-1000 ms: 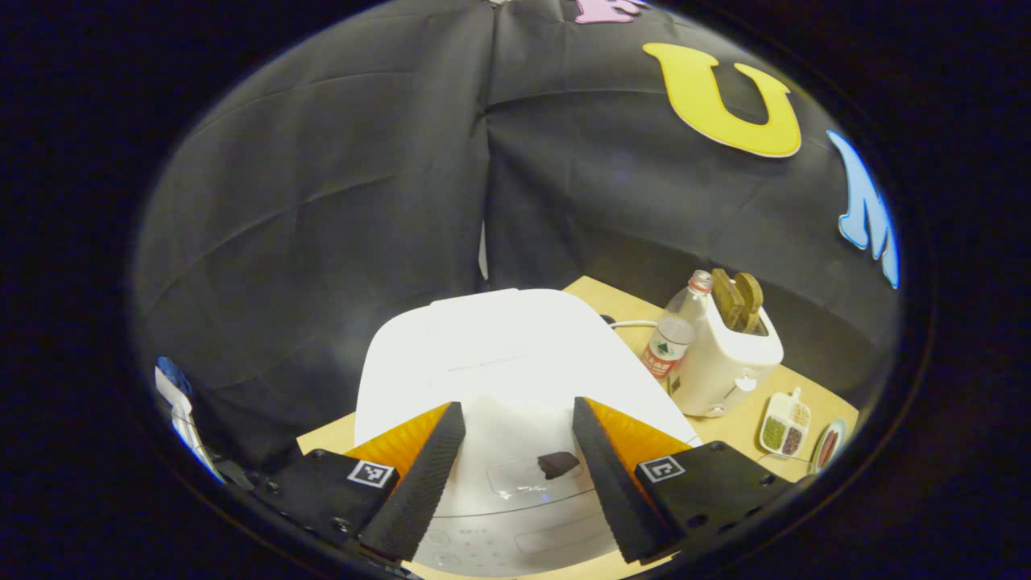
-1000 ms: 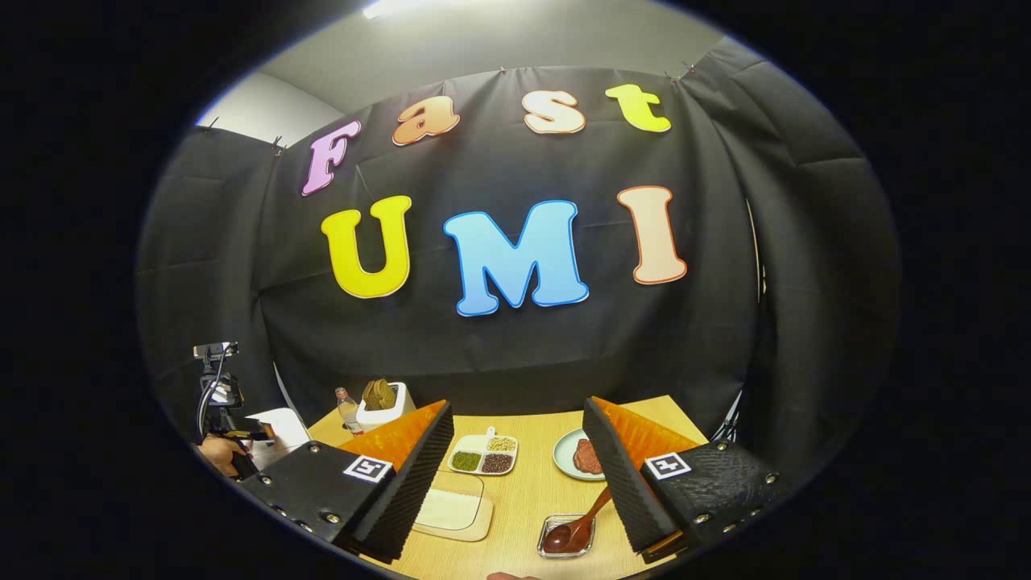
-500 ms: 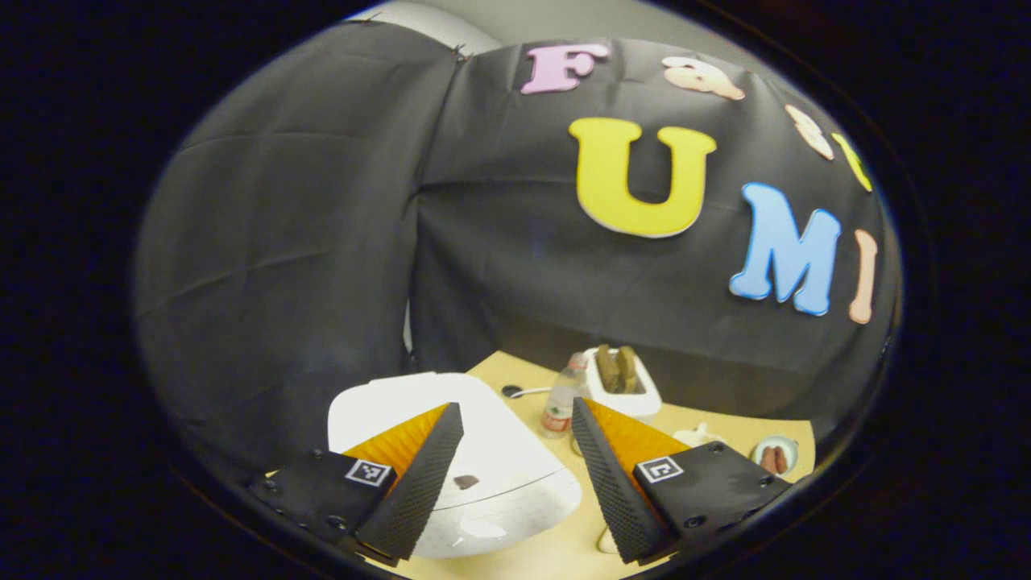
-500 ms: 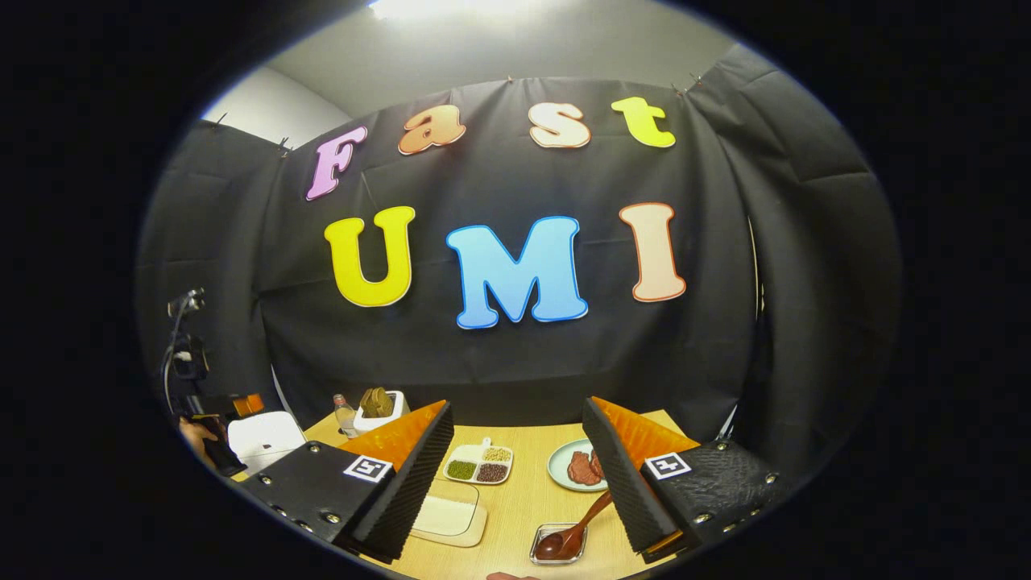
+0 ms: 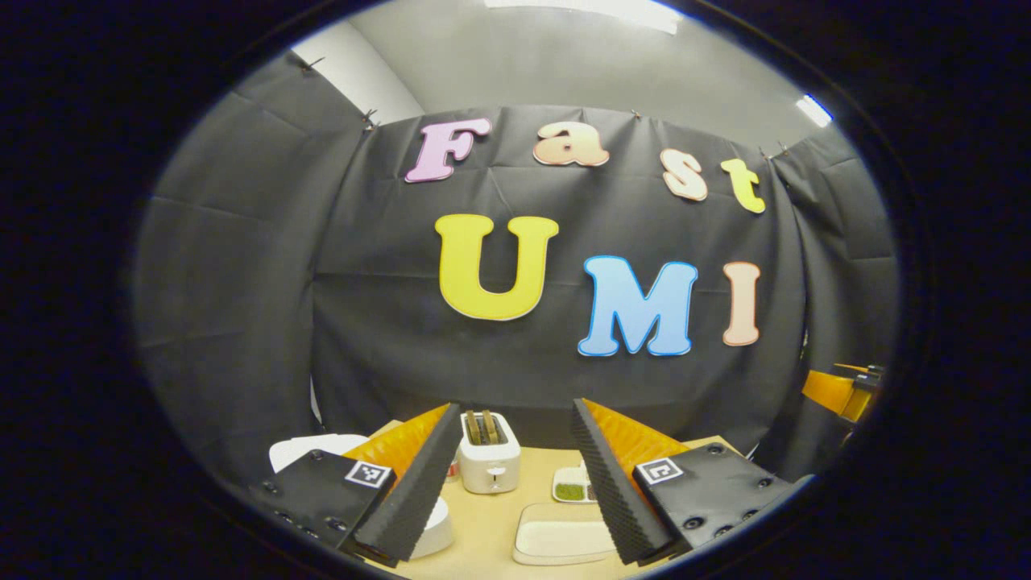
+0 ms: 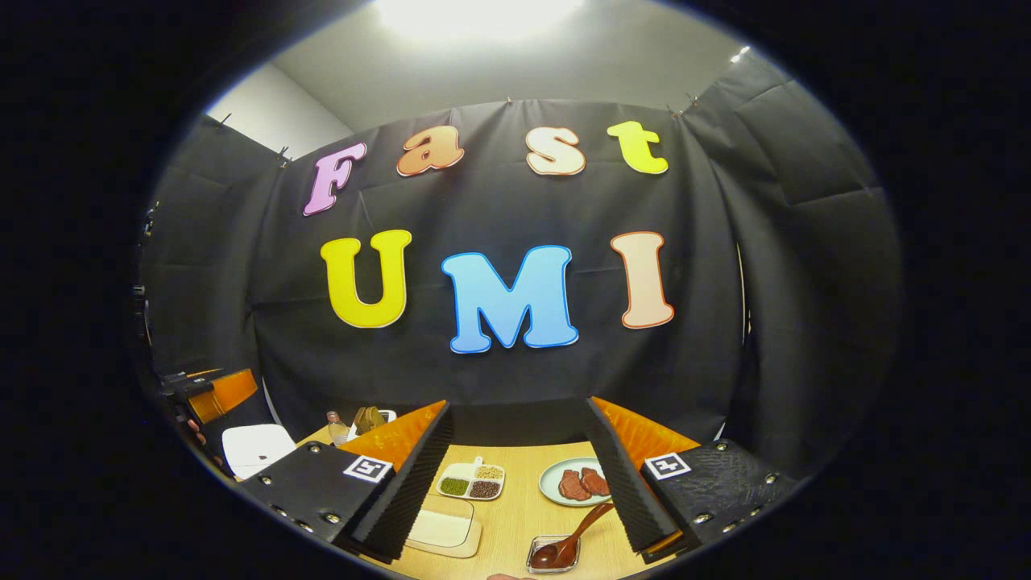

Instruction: Close the left gripper, press the button to open the rice cooker; take a wooden spoon from the chopstick holder with the right hand, scoop a spoonful of rice and pour it into the rice cooker, then put the wooden spoon back into the chopstick holder.

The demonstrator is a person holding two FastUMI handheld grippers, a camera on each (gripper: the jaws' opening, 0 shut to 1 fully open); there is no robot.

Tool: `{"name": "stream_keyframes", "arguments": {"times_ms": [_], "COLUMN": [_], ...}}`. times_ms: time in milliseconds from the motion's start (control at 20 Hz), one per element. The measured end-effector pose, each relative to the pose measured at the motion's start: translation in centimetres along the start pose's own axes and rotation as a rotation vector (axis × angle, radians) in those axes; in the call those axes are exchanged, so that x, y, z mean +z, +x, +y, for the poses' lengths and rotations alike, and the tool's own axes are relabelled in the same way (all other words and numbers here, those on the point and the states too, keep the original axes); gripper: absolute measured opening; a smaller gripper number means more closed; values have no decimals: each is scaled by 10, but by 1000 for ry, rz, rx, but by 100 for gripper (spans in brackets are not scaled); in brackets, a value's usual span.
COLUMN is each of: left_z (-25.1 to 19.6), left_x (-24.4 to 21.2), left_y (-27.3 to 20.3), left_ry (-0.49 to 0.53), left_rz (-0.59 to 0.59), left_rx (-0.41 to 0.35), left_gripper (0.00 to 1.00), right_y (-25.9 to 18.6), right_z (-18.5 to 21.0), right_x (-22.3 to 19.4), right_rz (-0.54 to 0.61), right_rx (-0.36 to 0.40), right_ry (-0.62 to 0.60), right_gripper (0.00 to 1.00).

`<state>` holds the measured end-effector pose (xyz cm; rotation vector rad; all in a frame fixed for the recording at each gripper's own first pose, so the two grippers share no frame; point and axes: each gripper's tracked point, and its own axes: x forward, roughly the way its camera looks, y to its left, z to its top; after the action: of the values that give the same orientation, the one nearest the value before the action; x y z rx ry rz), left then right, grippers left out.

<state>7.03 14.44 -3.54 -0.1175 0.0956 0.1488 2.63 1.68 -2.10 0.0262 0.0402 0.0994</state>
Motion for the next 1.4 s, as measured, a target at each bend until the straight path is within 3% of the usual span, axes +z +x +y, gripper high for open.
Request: {"name": "stream_keyframes", "arguments": {"times_ms": [200, 750, 1050, 1400], "left_z": [1, -5, -12, -46], "left_x": [6, 17, 22, 38], "left_y": [-2, -9, -13, -23], "left_ry": [37, 82, 68, 97], "left_rz": [-18, -42, -35, -76], "left_rx": [-2, -99, -103, -45], "left_gripper": [95, 96, 95, 95], "right_y": [-6, -21, -21, -15], "right_z": [3, 15, 23, -3], "right_x": [1, 12, 20, 33], "right_rz": [-10, -34, -41, -51], "right_rx": [-19, -88, -54, 17], "right_ry": [-11, -31, -17, -2], "right_gripper": [98, 98, 98, 98]}}
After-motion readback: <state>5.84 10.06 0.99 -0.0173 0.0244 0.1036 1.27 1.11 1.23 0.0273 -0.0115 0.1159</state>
